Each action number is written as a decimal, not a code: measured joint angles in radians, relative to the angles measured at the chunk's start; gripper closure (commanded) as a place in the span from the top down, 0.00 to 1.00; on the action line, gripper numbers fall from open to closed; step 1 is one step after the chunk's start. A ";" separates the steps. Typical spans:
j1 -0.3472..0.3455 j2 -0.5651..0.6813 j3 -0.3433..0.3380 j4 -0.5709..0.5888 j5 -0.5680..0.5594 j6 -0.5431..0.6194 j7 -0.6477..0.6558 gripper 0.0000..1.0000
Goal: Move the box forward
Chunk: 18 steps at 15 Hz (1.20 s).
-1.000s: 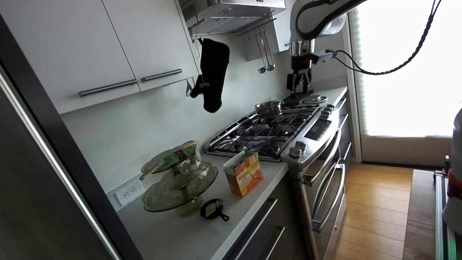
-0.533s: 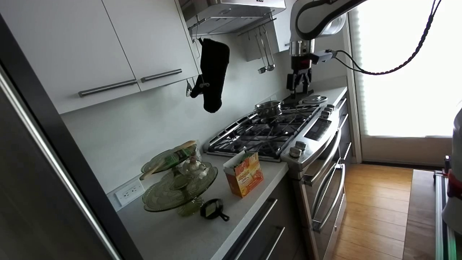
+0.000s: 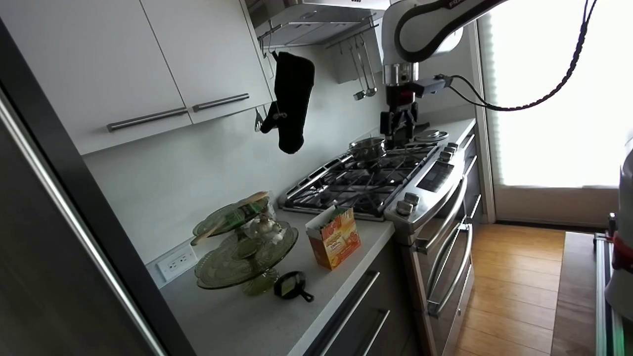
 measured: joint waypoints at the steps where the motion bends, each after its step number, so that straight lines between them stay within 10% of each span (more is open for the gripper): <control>1: 0.007 0.000 0.024 -0.005 0.001 -0.003 0.038 1.00; 7: 0.041 0.004 0.128 -0.037 0.017 -0.005 0.226 1.00; 18: 0.038 0.003 0.120 -0.033 0.017 -0.005 0.224 1.00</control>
